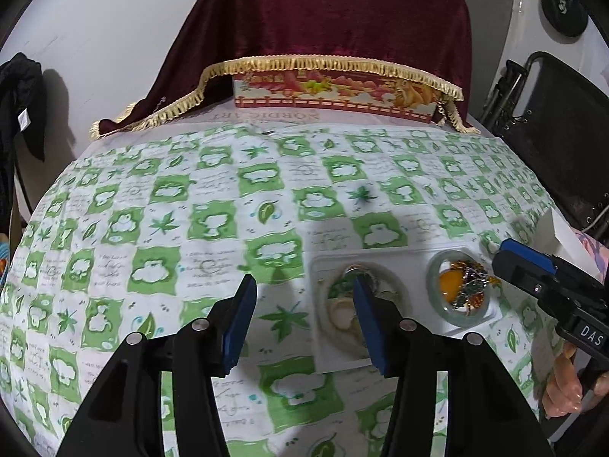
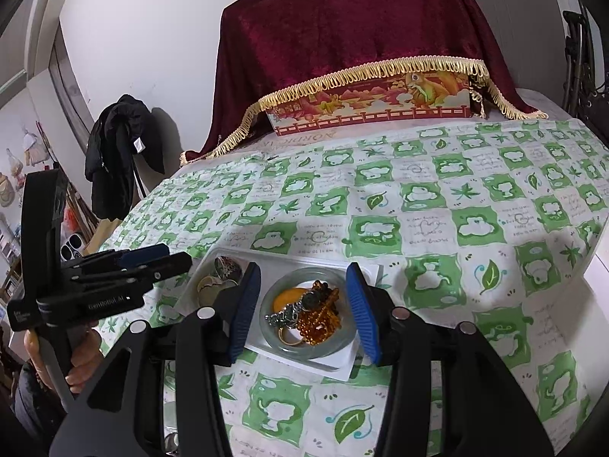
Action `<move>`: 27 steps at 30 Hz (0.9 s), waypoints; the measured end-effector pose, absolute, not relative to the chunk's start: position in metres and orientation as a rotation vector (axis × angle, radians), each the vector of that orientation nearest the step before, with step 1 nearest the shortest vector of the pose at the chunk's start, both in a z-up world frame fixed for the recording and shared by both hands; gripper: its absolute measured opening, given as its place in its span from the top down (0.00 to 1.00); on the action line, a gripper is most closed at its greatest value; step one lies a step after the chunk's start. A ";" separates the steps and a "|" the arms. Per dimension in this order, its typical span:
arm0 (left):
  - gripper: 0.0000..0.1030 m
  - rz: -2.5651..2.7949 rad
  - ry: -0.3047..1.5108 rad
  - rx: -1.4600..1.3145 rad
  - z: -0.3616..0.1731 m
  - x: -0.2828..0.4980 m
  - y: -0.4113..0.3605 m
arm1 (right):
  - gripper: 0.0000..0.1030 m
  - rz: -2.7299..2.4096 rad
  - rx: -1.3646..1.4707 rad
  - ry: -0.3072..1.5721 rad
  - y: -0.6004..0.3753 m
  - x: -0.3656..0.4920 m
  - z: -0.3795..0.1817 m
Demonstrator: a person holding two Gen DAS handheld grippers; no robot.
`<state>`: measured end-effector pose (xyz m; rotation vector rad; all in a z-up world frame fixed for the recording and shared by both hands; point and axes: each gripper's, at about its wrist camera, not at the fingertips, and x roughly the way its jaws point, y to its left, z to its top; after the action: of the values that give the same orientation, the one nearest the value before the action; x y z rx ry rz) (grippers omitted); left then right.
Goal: Organize jewelry
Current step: 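Drop gold ring into pale bangle with left while right drops chain into green bangle, then move right tool to the silver ring on the cloth and grasp it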
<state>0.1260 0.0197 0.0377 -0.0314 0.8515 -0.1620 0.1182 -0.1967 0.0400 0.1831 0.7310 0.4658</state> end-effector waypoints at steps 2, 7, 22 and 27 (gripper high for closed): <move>0.48 -0.148 0.852 -0.025 0.036 0.125 0.022 | 0.56 0.463 0.177 0.726 -0.197 0.117 0.040; 0.48 -0.114 0.860 -0.021 0.033 0.125 0.030 | 0.56 0.451 0.161 0.723 -0.197 0.115 0.038; 0.45 -0.069 0.882 -0.090 0.029 0.098 0.054 | 0.56 0.429 0.140 0.682 -0.205 0.083 0.044; 0.43 -0.076 0.903 -0.042 0.024 0.069 0.048 | 0.56 0.460 0.118 0.666 -0.203 0.053 0.048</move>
<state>0.0689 0.0481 0.0242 -0.0424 0.9033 -0.0755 0.0526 -0.2032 0.0479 0.1178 0.6655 0.4602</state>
